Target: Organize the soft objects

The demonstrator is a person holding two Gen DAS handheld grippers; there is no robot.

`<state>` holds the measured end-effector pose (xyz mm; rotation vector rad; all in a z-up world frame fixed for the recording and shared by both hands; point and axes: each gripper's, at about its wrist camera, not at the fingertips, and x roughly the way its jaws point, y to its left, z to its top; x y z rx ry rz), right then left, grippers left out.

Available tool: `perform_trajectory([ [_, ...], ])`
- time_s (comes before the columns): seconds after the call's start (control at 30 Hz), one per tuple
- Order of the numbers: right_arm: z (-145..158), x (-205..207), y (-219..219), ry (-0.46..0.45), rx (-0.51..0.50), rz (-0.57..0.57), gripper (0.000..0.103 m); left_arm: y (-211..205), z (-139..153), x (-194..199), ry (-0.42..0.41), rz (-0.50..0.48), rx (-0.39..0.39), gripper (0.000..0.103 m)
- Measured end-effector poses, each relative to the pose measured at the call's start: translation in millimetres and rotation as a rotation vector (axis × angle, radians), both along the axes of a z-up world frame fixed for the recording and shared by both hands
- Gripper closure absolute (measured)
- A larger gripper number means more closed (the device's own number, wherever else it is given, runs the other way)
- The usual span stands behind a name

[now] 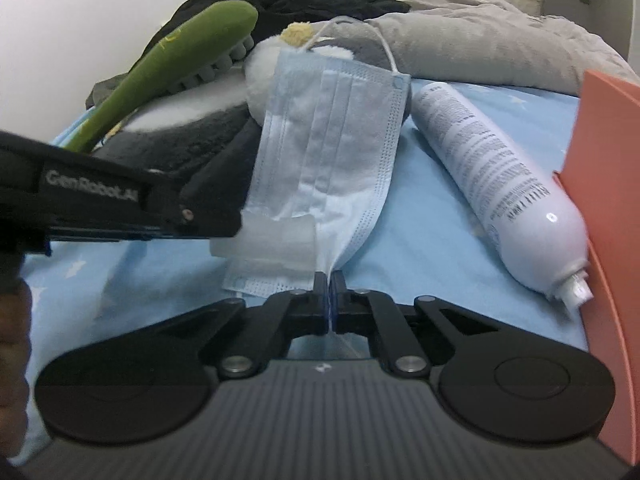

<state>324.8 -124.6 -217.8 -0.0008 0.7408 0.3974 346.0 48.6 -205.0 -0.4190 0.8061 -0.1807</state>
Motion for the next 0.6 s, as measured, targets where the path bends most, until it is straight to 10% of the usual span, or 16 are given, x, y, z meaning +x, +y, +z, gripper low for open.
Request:
perform_trajectory([
  [0.6,33,-95,-47,0.072,0.048,-0.058,0.098,1,43,-118,-0.005,0.027,-0.019,0.098],
])
